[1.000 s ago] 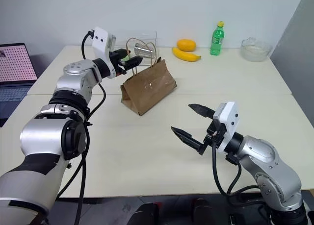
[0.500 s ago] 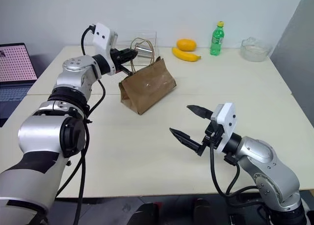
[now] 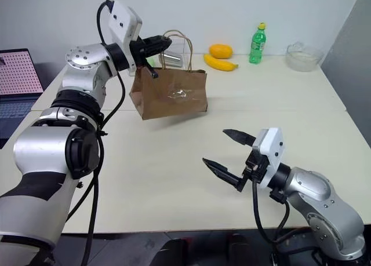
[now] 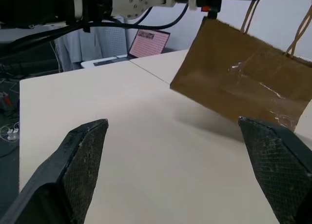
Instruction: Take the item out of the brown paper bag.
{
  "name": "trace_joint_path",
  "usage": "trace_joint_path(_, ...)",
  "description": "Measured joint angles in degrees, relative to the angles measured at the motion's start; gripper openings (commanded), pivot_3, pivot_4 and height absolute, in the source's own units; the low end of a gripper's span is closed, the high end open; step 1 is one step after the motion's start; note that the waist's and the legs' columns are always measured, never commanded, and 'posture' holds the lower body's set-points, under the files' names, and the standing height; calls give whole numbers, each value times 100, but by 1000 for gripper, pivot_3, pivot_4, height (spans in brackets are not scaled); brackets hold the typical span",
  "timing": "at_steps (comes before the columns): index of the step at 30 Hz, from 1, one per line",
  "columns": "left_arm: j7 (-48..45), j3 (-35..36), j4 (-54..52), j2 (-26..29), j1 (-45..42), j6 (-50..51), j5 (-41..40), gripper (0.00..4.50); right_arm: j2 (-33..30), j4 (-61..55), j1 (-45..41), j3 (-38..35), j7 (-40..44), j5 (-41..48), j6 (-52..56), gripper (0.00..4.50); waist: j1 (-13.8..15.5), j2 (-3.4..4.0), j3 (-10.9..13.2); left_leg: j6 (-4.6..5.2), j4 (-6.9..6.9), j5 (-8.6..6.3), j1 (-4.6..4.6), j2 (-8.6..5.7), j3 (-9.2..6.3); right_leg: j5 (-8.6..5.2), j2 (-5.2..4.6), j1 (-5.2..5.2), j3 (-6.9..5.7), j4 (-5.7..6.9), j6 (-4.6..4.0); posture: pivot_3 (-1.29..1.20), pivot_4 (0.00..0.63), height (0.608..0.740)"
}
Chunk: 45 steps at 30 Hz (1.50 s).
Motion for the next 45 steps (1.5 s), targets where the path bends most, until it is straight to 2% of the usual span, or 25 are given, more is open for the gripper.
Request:
trace_joint_path(7,-477,107,6,-266,-60,-12,-79,45,-49,-321,420,-269,-238,-11,13,4500,-19,-1,1,1,26,0,2,0,4,-1,1,-2,6,29,1,0,150,740)
trace_joint_path(22,-481,206,20,-680,-54,572,-202,45,-44,-569,960,-569,-881,-127,30,4500,-84,-3,2,2,47,0,0,0,3,-1,4,-1,7,42,1,0,150,740)
trace_joint_path(45,-735,203,-433,-610,422,1282,-375,45,-37,-565,844,-591,-1100,-113,111,4500,-94,-2,1,1,49,0,0,0,1,0,4,-1,7,44,0,0,150,740)
